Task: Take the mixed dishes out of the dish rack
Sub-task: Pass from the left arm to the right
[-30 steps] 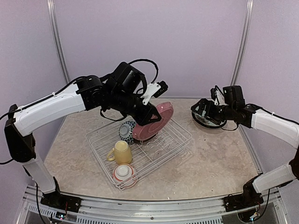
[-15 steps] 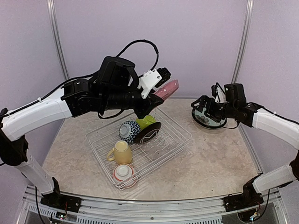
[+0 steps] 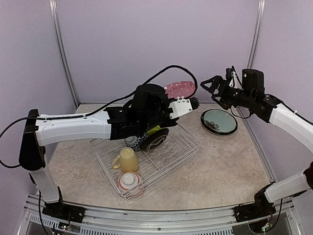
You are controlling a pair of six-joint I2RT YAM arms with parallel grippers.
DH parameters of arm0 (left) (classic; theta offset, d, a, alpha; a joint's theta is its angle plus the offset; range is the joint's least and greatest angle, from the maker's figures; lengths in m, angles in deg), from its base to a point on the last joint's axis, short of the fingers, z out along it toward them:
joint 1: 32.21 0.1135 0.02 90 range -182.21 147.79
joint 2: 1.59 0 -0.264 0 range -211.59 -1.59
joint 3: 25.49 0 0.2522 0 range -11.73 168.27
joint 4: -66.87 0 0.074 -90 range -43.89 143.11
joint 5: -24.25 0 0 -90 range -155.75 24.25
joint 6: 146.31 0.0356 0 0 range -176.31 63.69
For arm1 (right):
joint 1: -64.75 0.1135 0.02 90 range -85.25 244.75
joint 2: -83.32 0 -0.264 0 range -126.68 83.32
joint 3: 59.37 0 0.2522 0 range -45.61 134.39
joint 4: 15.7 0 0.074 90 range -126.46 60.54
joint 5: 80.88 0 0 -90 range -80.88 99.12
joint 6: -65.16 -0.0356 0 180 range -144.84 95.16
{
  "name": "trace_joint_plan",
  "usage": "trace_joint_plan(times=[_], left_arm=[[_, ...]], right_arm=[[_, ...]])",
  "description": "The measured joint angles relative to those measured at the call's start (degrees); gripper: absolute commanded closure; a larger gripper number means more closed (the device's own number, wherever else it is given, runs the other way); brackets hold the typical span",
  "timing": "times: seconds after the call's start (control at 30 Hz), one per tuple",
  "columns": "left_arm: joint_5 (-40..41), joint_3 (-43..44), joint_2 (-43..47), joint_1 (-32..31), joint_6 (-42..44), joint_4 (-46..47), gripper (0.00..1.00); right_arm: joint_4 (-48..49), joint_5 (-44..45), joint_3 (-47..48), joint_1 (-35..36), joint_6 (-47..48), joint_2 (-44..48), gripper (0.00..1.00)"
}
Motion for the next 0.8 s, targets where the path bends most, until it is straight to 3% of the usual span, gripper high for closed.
trace_joint_plan(times=[0.2, 0.33, 0.57, 0.8], left_arm=[[1.01, 0.00, -2.01, 0.13, 4.66, 2.27, 1.00], [1.88, 0.15, -3.67, 0.09, 7.74, 4.66, 1.00], [3.48, 0.24, -7.23, -0.31, 12.26, 7.39, 1.00], [4.68, 1.22, -8.02, -0.79, 13.66, 7.21, 1.00]], right_arm=[[0.31, 0.02, 3.82, 1.88, -2.14, -1.75, 0.00], [1.49, -0.13, 4.66, 3.67, -4.09, -4.57, 0.06], [3.08, -1.20, 4.42, 4.79, -7.80, -10.05, 0.37], [10.40, -3.28, 0.98, 4.81, -12.98, -10.97, 0.56]])
